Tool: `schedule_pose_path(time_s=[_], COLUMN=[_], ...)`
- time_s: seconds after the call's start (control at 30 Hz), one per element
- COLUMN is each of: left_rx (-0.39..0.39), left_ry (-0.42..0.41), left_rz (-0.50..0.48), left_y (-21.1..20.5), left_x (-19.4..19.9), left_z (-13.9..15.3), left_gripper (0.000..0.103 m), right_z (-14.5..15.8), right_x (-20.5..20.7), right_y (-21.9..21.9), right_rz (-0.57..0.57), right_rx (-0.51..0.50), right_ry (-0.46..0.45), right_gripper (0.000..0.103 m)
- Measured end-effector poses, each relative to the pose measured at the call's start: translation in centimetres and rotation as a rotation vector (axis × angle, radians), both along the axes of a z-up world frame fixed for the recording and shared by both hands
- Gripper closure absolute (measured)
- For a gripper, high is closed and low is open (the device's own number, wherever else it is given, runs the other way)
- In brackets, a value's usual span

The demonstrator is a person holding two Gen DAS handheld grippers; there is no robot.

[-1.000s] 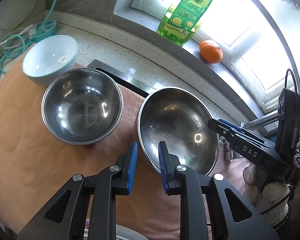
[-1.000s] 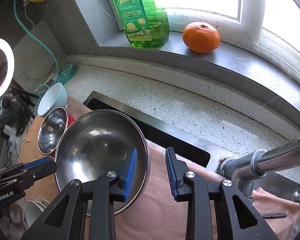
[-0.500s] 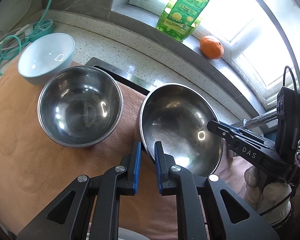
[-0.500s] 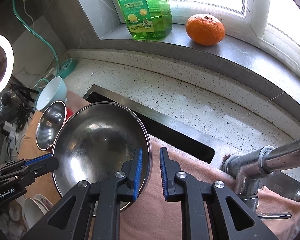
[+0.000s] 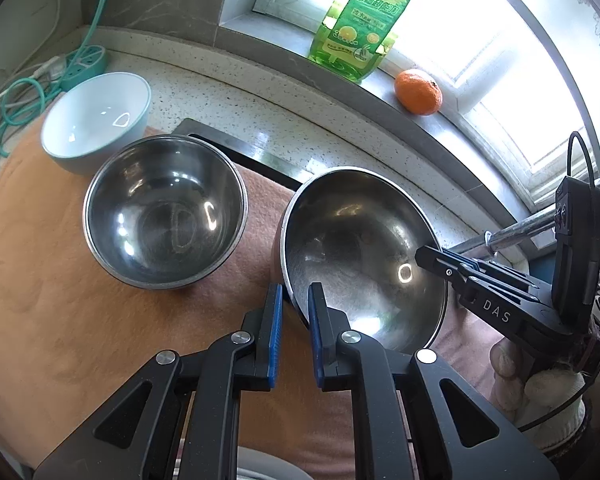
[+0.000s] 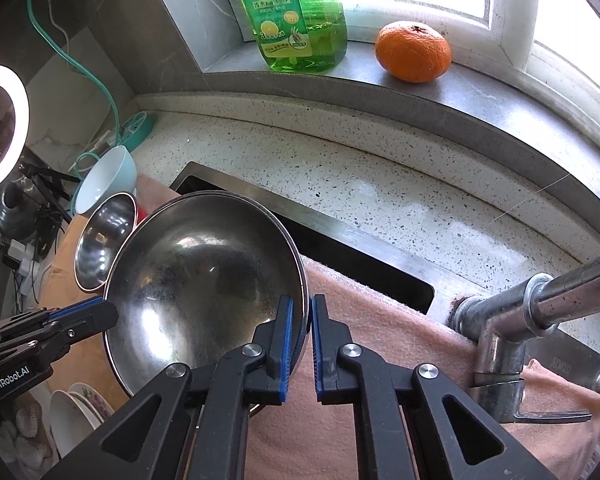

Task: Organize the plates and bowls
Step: 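Lift and carry the steel bowl toward the plate stack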

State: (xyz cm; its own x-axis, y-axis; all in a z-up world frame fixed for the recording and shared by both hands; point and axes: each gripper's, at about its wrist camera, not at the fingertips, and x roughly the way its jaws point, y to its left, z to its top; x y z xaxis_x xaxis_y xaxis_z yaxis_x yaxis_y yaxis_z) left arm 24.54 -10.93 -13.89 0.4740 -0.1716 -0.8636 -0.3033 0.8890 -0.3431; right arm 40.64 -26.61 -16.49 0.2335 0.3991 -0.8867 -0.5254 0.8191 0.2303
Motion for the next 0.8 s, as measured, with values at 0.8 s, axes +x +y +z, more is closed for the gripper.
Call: schedule_pose_path(time_s=[0.8], left_rx=[0.015], left_ry=[-0.068], left_rz=[0.085], left_y=[2.4], left_x=[-6.5], left_z=[3.6], left_gripper=[0.092], right_z=[4.0], right_x=[-5.7], right_y=[1.8], right_rz=[0.072], right_rx=[0.038], right_ry=[-0.051], right_gripper=[0.095])
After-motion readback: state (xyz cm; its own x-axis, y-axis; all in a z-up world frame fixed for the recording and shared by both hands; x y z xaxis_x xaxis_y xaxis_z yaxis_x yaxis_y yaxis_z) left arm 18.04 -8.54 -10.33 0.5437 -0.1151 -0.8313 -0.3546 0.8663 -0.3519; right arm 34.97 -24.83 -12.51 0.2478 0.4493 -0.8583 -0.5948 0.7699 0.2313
